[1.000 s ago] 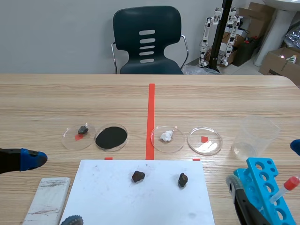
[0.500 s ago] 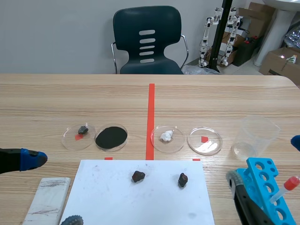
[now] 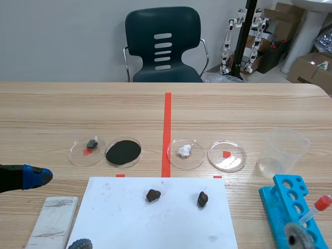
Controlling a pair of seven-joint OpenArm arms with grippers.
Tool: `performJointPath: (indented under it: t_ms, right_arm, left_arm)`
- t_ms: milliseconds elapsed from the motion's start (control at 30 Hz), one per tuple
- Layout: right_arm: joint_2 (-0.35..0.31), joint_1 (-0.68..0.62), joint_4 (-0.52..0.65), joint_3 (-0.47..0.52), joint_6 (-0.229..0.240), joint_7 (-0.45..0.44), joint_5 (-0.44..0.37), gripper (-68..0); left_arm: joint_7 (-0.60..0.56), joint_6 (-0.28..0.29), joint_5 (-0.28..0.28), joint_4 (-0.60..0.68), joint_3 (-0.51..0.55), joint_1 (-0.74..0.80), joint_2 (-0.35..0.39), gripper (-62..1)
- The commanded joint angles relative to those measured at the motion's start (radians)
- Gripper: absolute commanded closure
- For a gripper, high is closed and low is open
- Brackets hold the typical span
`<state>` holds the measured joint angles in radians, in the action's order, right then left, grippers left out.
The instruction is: Pick up the dropper by the top with the right hand
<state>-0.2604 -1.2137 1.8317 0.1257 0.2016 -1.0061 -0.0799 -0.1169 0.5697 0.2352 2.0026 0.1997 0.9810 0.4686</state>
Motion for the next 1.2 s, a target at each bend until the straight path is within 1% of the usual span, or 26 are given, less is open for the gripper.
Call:
performJointPath:
  t_ms: [0, 100, 267, 400, 467, 533, 567, 700, 900, 933, 1167]
  right_arm:
    - [0.000, 0.006, -0.031, 0.014, 0.005, -0.057, -0.023, -61.0]
    - [0.000, 0.037, -0.118, 0.026, 0.008, -0.125, -0.027, -61.0]
    - [0.000, 0.117, -0.248, 0.027, 0.009, -0.177, -0.026, -61.0]
    - [0.000, 0.196, -0.341, 0.026, 0.019, -0.225, -0.026, -61.0]
    - [0.000, 0.239, -0.385, 0.026, 0.047, -0.238, -0.023, -61.0]
    - [0.000, 0.276, -0.422, 0.026, 0.065, -0.239, -0.018, -61.0]
    - [0.000, 0.301, -0.444, 0.026, 0.082, -0.239, -0.018, -61.0]
    - [0.000, 0.347, -0.476, 0.026, 0.106, -0.239, -0.017, -61.0]
    - [0.000, 0.400, -0.494, 0.025, 0.107, -0.233, 0.024, -61.0]
    - [0.000, 0.407, -0.494, 0.024, 0.107, -0.225, 0.034, -61.0]
    - [0.000, 0.455, -0.495, 0.007, 0.109, -0.151, 0.035, -60.9]
  left_arm:
    - [-0.014, -0.001, 0.010, 0.007, 0.003, 0.002, -0.003, -62.3]
    - [-0.014, -0.001, 0.010, 0.007, 0.003, 0.002, -0.003, -62.3]
    - [-0.014, -0.001, 0.010, 0.007, 0.003, 0.002, -0.003, -62.3]
    - [-0.014, -0.001, 0.010, 0.007, 0.003, 0.002, -0.003, -62.3]
    - [-0.014, -0.001, 0.010, 0.007, 0.003, 0.002, -0.003, -62.3]
    - [-0.014, -0.001, 0.010, 0.007, 0.003, 0.002, -0.003, -62.3]
    - [-0.014, -0.001, 0.010, 0.007, 0.003, 0.002, -0.003, -62.3]
    - [-0.014, -0.001, 0.010, 0.007, 0.003, 0.002, -0.003, -62.3]
    - [-0.014, -0.001, 0.010, 0.007, 0.003, 0.002, -0.003, -62.3]
    - [-0.014, -0.001, 0.010, 0.007, 0.003, 0.002, -0.003, -62.3]
    - [-0.014, -0.001, 0.010, 0.007, 0.003, 0.002, -0.003, -62.3]
